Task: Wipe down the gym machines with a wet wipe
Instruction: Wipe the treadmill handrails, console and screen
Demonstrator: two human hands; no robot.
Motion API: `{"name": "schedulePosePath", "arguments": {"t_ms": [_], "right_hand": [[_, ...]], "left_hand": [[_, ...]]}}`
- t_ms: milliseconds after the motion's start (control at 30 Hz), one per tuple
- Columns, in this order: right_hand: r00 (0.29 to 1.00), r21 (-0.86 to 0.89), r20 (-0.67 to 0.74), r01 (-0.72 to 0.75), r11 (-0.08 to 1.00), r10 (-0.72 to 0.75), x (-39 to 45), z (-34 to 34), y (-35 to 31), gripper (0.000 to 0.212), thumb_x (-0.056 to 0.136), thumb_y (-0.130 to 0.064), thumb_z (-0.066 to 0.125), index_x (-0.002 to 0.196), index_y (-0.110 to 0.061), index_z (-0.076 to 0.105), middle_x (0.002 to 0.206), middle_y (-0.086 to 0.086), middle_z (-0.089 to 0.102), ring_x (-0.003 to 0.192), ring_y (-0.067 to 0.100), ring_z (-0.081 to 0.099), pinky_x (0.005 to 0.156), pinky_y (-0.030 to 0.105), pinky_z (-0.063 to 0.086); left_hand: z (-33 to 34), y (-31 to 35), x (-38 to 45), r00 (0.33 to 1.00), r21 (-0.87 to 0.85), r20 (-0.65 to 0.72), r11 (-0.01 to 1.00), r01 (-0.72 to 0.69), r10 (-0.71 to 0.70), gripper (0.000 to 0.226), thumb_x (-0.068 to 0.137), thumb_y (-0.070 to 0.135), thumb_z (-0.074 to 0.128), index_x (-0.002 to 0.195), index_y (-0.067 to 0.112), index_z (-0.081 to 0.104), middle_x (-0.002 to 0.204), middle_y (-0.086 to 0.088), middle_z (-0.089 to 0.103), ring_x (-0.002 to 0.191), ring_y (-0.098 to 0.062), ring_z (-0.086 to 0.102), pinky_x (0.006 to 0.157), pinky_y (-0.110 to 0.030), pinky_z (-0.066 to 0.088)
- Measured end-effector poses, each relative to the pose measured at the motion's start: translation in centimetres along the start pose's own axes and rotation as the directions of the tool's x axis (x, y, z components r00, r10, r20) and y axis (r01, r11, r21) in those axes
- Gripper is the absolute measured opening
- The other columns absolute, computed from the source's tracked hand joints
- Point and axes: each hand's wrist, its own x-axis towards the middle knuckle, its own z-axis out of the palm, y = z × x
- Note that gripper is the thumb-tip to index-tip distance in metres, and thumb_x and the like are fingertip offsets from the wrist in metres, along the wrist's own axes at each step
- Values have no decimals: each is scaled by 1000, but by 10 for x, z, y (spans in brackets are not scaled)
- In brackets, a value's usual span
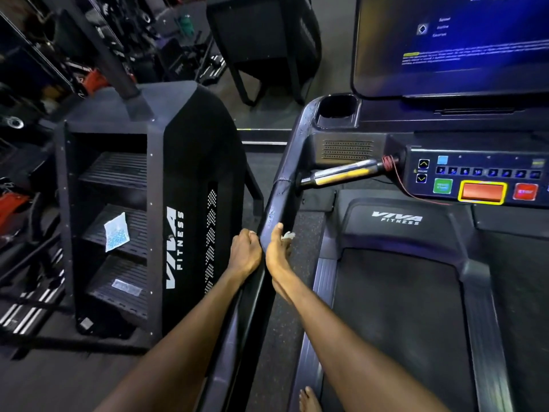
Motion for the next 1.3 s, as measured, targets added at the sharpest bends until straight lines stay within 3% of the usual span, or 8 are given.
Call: {"name": "schedulePosePath", "arguments": {"t_ms": [133,367,533,733,867,967,1100,1300], "right_hand": [[1000,-75,-25,17,997,-19,12,9,-33,87,98,-69,15,158,-7,8,164,18,12,150,34,16,121,54,16],[993,85,-106,53,995,-44,68,1,-29,74,101,-61,25,154,-9,29,158,13,34,145,28,33,120,43,24],[997,245,-38,-60,968,72,123,10,-2,148,36,-111,17,148,-18,40,151,10,45,137,28,45,116,50,31],[995,190,-100,38,981,-19,152,1,-23,127,56,-105,19,147,-19,43,150,6,48,136,25,47,117,45,32],[954,-88,-145,252,964,-263,64,-2,-45,54,100,-36,40,145,-6,43,148,14,48,136,29,46,114,39,34],[805,-415,-49,523,745,-592,52,-6,-60,48,103,-17,41,148,-3,40,161,12,29,148,25,25,121,35,22],[743,-762,284,559,327,-606,72,-28,-64,56,106,-28,36,155,-2,25,165,12,14,153,32,4,123,46,12],[418,-580,777,767,-275,-472,9,-55,-16,72,100,-52,22,148,-2,42,157,13,36,152,29,17,123,50,11]], "left_hand": [[2,5,10,1000,-26,17,999,-21,21,20,101,16,44,84,10,52,100,-23,64,97,-39,59,83,-44,46],[0,22,22,1000,-20,16,1000,-13,13,31,101,16,34,98,-3,59,104,-21,66,101,-36,59,88,-41,45],[3,30,36,999,-44,44,999,4,-2,32,101,18,33,100,-3,57,107,-21,64,103,-37,58,89,-41,46],[2,30,43,994,-85,97,995,57,-48,31,103,21,33,102,3,58,107,-12,63,97,-25,55,83,-31,41],[1,20,50,986,-153,150,983,100,-77,30,101,29,38,102,10,61,106,-9,66,102,-26,60,92,-37,48],[-1,20,50,980,-195,173,973,126,-93,28,99,29,41,102,12,63,106,-11,68,104,-29,62,95,-41,49],[-8,21,45,974,-192,202,971,146,-106,26,99,26,40,100,13,63,102,-7,67,96,-22,62,90,-36,51],[-21,7,27,969,-428,214,879,210,-128,16,96,5,47,94,7,63,79,-9,64,60,-11,55,48,-20,43]]}}
